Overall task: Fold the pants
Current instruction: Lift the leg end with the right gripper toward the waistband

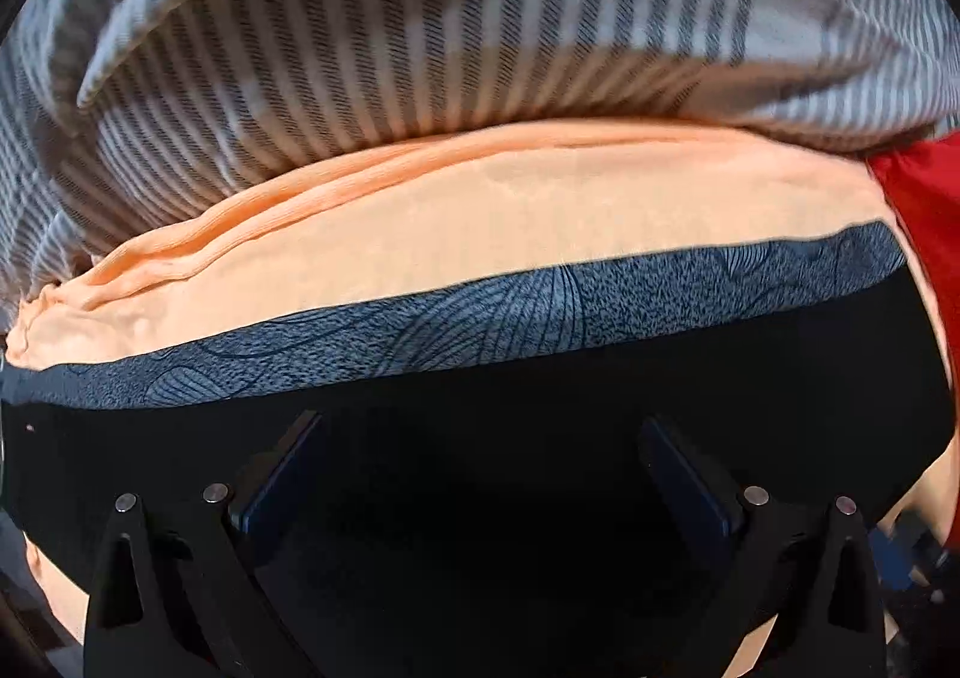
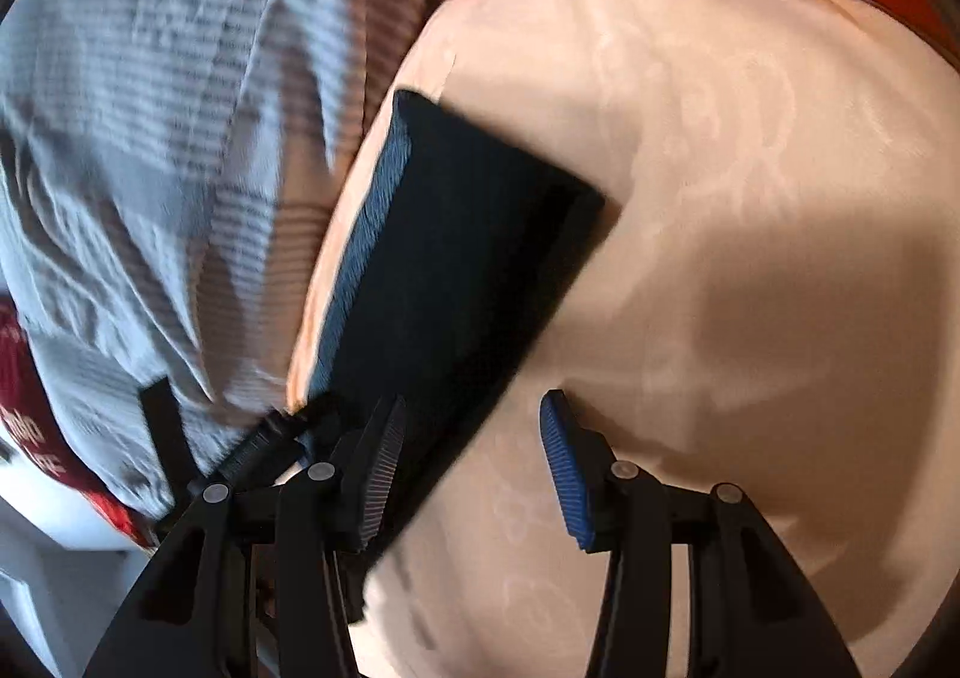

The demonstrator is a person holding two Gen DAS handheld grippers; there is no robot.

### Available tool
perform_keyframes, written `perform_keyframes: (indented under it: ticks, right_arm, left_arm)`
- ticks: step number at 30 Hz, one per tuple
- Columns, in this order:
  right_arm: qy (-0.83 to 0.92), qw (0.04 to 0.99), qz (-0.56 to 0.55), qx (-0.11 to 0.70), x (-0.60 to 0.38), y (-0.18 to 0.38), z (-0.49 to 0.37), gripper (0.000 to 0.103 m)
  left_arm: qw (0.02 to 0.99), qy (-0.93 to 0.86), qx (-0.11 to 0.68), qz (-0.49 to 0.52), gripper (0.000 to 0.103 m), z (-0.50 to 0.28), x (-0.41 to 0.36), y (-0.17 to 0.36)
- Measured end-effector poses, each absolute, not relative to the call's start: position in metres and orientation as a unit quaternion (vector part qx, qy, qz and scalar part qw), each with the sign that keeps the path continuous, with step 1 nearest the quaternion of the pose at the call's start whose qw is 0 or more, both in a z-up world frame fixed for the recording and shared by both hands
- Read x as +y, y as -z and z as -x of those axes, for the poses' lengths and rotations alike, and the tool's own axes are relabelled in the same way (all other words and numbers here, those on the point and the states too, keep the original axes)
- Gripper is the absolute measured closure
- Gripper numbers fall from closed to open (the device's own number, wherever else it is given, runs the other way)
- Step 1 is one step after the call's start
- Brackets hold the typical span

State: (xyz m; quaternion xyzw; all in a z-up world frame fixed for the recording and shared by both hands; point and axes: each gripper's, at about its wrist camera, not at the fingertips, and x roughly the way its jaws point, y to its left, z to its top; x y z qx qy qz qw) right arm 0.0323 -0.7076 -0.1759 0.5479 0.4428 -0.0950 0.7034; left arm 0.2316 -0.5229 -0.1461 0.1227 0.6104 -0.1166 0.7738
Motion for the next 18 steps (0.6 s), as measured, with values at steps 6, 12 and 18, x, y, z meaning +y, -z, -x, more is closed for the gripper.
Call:
perform_keyframes:
  ticks: [6, 12, 18]
  right_arm:
    - [0.087, 0.697, -0.592, 0.395, -0.722, 0.189, -0.046, 0.052]
    - [0.062, 0.689, -0.616, 0.376, -0.722, 0.194, -0.066, 0.064]
    - [0.038, 0.697, -0.601, 0.39, -0.713, 0.182, -0.079, 0.088]
  left_arm:
    - [0.772, 0.12, 0.614, -0.111, 0.0, -0.233, -0.512, 0.153]
    - [0.789, 0.112, 0.597, -0.089, 0.002, -0.242, -0.496, 0.141]
    - [0.785, 0.111, 0.604, -0.076, 0.036, -0.27, -0.476, 0.171]
